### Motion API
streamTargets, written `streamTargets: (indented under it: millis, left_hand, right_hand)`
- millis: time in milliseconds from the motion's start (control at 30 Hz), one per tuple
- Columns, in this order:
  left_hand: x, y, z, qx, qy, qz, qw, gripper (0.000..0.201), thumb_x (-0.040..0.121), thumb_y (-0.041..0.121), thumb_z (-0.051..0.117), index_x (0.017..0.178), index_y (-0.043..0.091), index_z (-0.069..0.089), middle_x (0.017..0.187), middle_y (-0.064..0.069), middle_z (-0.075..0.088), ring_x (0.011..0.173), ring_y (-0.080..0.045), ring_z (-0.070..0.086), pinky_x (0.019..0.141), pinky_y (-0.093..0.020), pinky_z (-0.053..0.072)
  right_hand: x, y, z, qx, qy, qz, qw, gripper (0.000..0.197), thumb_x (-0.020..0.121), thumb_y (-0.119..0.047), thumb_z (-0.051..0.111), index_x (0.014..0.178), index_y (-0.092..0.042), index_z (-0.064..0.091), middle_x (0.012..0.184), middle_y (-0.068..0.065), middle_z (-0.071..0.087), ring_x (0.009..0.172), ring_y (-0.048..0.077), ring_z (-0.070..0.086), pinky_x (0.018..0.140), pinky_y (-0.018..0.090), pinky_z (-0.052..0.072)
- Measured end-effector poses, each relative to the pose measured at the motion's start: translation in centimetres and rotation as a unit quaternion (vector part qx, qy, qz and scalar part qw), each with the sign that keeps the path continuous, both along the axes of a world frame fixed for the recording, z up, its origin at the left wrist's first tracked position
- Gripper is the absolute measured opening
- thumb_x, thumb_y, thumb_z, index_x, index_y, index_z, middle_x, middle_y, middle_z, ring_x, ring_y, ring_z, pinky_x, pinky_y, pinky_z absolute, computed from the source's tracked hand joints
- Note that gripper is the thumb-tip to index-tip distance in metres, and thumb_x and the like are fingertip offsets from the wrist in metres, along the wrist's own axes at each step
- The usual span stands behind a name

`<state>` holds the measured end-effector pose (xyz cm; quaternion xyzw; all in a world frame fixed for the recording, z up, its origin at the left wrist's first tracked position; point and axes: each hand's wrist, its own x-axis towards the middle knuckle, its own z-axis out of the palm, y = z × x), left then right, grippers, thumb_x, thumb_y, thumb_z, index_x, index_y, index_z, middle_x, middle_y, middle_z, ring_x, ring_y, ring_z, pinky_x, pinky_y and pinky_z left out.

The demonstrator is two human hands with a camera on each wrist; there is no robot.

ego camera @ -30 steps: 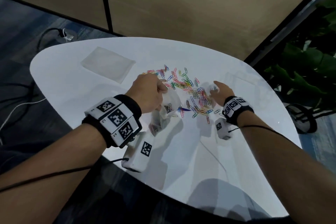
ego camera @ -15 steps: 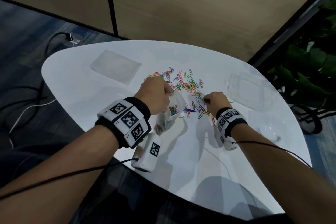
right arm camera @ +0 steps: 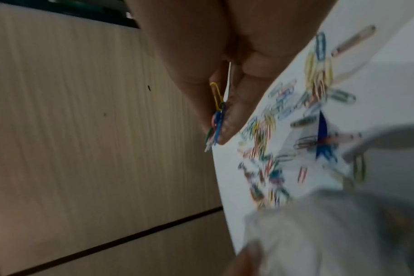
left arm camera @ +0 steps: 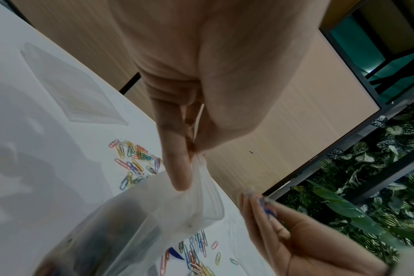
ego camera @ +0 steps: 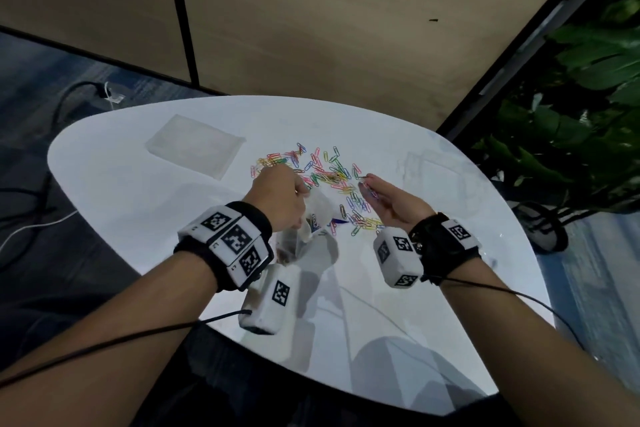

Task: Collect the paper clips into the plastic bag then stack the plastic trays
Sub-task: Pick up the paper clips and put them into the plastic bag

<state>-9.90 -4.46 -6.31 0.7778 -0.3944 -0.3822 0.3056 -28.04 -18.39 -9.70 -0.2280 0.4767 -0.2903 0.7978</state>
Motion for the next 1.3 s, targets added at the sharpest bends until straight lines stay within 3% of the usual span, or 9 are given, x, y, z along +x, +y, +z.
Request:
streamTargets:
  millis: [233,433,633,800,867,1000,1067,1167,1300]
  left_hand:
    - [-1.7,-0.5,0.3,-0.014,0.009,0.005,1.0,0.024,0.093,-0.003,0.054,0.105,0.001,0.074,0.107,-0.013,0.074,0.065,-0.027,0.077,0.072,-0.042,0.065]
    - [-2.8,-0.6,0.5,-0.033,-0.008,-0.007,0.999,0.021,0.092,-0.004,0.056,0.095,-0.005,0.077,0.094,-0.017,0.077,0.078,-0.033,0.076,0.075,-0.044,0.064]
    - [-2.2,-0.1,0.8,-0.042,0.0,-0.008,0.999,0.027,0.094,-0.004,0.05,0.096,-0.002,0.076,0.093,-0.018,0.077,0.077,-0.033,0.077,0.076,-0.042,0.064]
    - [-0.3,0.8,0.9,-0.035,0.006,0.019,0.999,0.025,0.098,0.002,0.05,0.112,0.002,0.071,0.113,-0.017,0.072,0.075,-0.031,0.078,0.079,-0.04,0.064]
    - [0.3,1.3,0.9,-0.026,-0.006,0.023,0.999,0.024,0.099,0.002,0.05,0.114,0.001,0.069,0.114,-0.019,0.072,0.075,-0.031,0.078,0.08,-0.039,0.064]
    - [1.6,2.4,1.0,0.018,-0.039,0.003,0.999,0.02,0.097,0.004,0.054,0.106,-0.001,0.071,0.101,-0.015,0.077,0.072,-0.025,0.078,0.075,-0.031,0.063]
    - [2.3,3.0,1.1,0.036,-0.045,0.002,0.998,0.016,0.096,0.006,0.057,0.101,0.003,0.072,0.096,-0.01,0.078,0.071,-0.021,0.078,0.061,-0.021,0.058]
    - [3.4,4.0,1.1,0.038,-0.048,0.011,0.998,0.018,0.097,0.005,0.056,0.103,0.005,0.073,0.09,-0.003,0.071,0.069,-0.018,0.076,0.042,-0.012,0.047]
    - [4.8,5.1,0.8,0.03,-0.048,0.023,0.998,0.021,0.097,0.004,0.054,0.104,0.002,0.073,0.099,-0.011,0.072,0.07,-0.022,0.077,0.068,-0.028,0.063]
  right_hand:
    - [2.5,5.8,0.5,-0.175,0.117,0.096,0.973,0.01,0.084,0.0,0.071,0.094,0.001,0.073,0.09,0.014,0.071,0.075,0.018,0.071,0.067,0.023,0.059]
    - [3.5,6.8,-0.2,-0.415,0.368,0.277,0.785,0.029,0.087,-0.01,0.055,0.064,-0.018,0.069,0.06,0.005,0.062,0.057,0.016,0.053,0.057,0.023,0.042]
    - [4.0,5.6,1.8,-0.505,0.441,0.397,0.627,0.02,0.089,-0.012,0.058,0.1,-0.015,0.075,0.093,0.006,0.071,0.075,0.015,0.057,0.064,0.017,0.04]
    - [3.2,2.7,4.1,-0.349,0.18,0.344,0.853,0.016,0.095,-0.002,0.056,0.101,-0.004,0.071,0.096,0.016,0.073,0.09,0.026,0.071,0.084,0.038,0.059]
    - [2.1,0.3,3.0,-0.335,0.24,0.281,0.867,0.018,0.095,-0.003,0.054,0.098,-0.008,0.072,0.097,0.015,0.073,0.094,0.031,0.07,0.086,0.041,0.059]
    - [-1.4,-3.2,-2.0,-0.36,0.607,0.42,0.571,0.039,0.103,-0.021,0.04,0.138,-0.011,0.05,0.146,0.013,0.047,0.135,0.032,0.044,0.111,0.037,0.035]
    - [-3.0,-3.9,-4.9,-0.333,0.662,0.468,0.482,0.046,0.103,-0.021,0.035,0.145,-0.004,0.035,0.152,0.019,0.034,0.137,0.035,0.037,0.111,0.038,0.032]
    - [-3.5,-4.8,-7.9,-0.34,0.649,0.437,0.521,0.044,0.1,-0.026,0.035,0.137,-0.003,0.036,0.142,0.02,0.039,0.127,0.037,0.044,0.105,0.045,0.039]
    - [-0.6,-3.0,-7.9,-0.375,0.608,0.43,0.552,0.046,0.099,-0.031,0.039,0.137,-0.004,0.037,0.139,0.021,0.04,0.124,0.037,0.048,0.102,0.042,0.04]
